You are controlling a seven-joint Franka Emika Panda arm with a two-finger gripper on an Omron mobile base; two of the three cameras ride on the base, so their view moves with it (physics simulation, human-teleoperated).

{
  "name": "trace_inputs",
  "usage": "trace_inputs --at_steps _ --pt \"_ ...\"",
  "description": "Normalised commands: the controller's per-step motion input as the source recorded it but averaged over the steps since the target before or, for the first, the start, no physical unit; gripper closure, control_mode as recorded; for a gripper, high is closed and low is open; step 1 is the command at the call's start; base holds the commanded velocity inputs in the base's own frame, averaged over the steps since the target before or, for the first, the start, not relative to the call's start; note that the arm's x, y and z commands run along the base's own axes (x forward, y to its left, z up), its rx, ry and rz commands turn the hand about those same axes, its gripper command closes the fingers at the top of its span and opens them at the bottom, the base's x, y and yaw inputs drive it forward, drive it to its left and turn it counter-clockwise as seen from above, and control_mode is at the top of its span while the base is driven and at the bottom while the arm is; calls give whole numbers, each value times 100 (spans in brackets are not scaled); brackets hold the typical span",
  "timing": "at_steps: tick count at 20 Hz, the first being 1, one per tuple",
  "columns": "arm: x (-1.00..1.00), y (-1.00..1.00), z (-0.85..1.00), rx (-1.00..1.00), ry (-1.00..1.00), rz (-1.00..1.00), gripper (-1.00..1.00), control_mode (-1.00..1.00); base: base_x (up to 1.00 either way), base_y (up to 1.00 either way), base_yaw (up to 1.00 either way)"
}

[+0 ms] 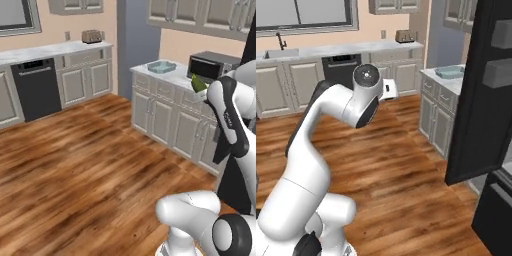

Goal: Place one cucumber and one fish in each tupperware on the nearby counter, to pack two identical lunches.

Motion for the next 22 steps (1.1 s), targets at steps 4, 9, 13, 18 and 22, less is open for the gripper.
trace_inputs --at_steps 4,9,13,18,22 --pt "0 0 0 0 0 0 100 100 81 94 13" --pt "0 0 0 0 0 0 100 100 100 5 0" --pt "0 0 0 0 0 0 100 100 97 0 -12" --pt "0 0 0 0 0 0 100 100 95 0 -35" --pt "0 0 0 0 0 0 100 100 87 0 -52"
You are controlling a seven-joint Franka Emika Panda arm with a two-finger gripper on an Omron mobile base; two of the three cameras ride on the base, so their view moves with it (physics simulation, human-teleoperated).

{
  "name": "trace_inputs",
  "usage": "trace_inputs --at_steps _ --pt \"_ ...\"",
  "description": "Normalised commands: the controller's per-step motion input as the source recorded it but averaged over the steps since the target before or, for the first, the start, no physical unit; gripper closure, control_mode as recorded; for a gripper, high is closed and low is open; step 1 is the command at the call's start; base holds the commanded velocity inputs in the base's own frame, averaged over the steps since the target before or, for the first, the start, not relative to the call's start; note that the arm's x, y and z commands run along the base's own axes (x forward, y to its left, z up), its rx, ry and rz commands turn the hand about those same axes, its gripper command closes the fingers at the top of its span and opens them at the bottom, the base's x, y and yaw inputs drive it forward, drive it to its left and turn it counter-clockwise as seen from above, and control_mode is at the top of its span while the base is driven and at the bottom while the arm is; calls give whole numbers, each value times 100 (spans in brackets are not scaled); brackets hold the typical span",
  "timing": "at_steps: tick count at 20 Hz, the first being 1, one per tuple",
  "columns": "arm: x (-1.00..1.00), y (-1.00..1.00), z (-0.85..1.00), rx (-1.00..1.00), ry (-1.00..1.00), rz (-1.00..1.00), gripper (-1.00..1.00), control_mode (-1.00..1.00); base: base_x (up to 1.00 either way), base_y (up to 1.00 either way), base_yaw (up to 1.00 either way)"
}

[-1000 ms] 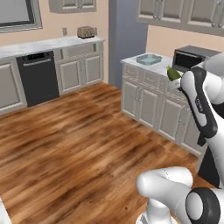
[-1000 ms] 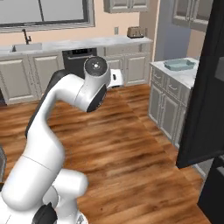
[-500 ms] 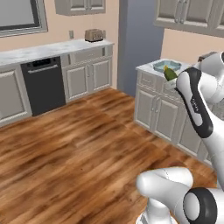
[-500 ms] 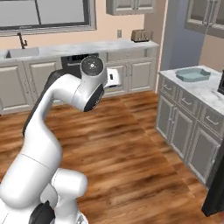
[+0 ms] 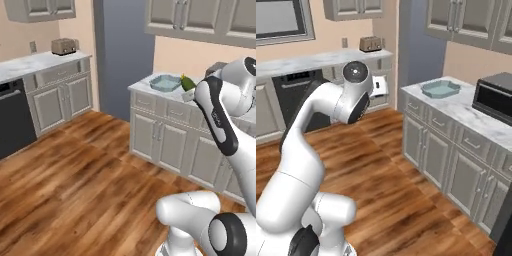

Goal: Place one cucumber and one fish in each tupperware on the nearby counter, to pack two identical lunches.

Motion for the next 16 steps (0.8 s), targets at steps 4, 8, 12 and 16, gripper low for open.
trace_inputs --at_steps 4,8,12,16 --pt "0 0 0 0 0 0 100 100 72 10 -63" --pt "0 0 0 0 0 0 100 100 56 55 -74" --pt "0 0 0 0 0 0 100 100 59 67 -81" --pt "0 0 0 0 0 0 100 100 62 70 -76"
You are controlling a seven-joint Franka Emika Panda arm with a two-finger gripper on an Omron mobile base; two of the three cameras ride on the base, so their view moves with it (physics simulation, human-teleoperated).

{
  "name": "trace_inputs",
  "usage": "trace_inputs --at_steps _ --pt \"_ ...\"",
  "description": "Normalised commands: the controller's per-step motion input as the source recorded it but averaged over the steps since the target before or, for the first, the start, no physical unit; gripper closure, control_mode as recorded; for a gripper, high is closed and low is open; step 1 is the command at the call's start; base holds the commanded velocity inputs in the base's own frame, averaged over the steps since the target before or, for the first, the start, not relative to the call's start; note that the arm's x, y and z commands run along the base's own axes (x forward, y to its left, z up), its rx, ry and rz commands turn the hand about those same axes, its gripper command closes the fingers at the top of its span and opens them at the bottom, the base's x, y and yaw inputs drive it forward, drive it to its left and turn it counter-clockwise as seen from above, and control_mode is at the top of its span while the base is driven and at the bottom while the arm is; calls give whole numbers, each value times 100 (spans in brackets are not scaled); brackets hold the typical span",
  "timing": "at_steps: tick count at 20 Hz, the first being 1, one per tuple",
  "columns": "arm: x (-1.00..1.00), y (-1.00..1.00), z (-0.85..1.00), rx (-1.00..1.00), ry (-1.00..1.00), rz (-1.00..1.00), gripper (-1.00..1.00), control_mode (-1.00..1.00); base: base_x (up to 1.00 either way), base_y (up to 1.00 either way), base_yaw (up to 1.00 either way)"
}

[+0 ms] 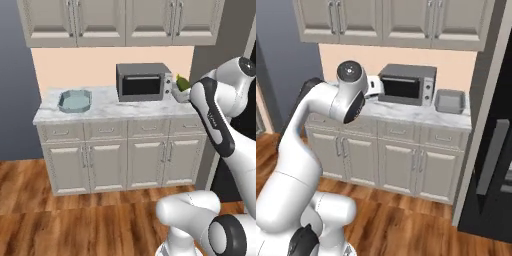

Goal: Place one cucumber and one fish in each tupperware on the nearby counter, to pack two identical lunches.

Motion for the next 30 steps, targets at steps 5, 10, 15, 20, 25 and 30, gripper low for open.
trace_inputs --at_steps 5,10,15,20,25,30 --pt "0 0 0 0 0 0 100 100 24 99 -49" --pt "0 0 0 0 0 0 100 100 9 100 -19" --pt "0 0 0 0 0 0 100 100 69 95 -7" --pt "0 0 0 0 0 0 100 100 100 99 -2" --pt "0 0 0 0 0 0 100 100 93 15 0" --pt "0 0 0 0 0 0 100 100 41 -69 0"
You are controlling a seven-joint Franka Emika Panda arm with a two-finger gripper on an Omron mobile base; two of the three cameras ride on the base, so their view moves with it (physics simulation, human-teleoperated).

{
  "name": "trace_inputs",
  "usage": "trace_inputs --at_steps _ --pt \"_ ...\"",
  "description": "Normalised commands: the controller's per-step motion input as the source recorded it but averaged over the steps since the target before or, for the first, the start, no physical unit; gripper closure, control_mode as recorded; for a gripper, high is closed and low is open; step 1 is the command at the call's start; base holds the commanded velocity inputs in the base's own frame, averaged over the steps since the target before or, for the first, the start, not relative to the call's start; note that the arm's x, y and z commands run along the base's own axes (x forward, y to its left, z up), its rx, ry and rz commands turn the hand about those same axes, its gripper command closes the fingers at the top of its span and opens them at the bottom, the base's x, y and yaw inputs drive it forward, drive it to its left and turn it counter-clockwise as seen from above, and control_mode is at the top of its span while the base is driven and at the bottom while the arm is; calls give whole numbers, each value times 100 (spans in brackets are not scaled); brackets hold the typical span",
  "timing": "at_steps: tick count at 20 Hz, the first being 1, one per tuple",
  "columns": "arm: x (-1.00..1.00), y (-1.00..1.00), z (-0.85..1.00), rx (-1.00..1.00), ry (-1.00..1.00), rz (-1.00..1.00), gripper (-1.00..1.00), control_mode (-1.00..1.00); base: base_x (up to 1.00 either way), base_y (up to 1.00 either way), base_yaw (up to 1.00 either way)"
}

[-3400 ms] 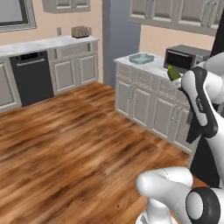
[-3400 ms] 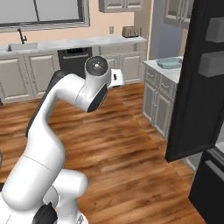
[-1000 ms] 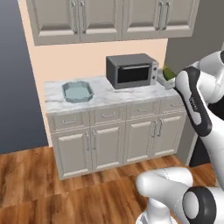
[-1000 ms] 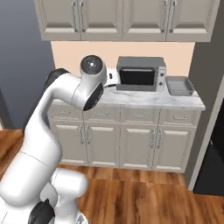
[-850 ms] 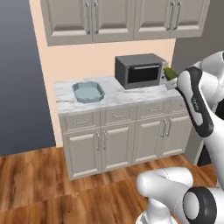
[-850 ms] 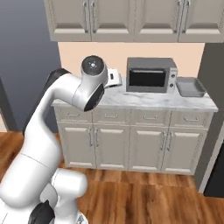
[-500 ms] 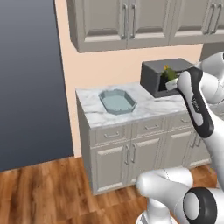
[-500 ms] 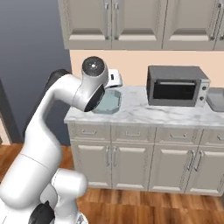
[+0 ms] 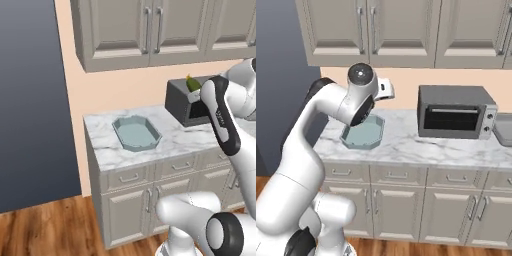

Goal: Place one cucumber and one fish in each tupperware on the nearby counter, to pack two identical lunches.

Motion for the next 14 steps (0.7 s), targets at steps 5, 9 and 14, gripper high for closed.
trace_inputs --at_steps 5,9,14 --pt "0 0 0 0 0 0 100 100 61 -38 1" --pt "0 0 0 0 0 0 100 100 48 2 0" --pt "-4 13 -60 0 7 2 100 -100 7 2 0"
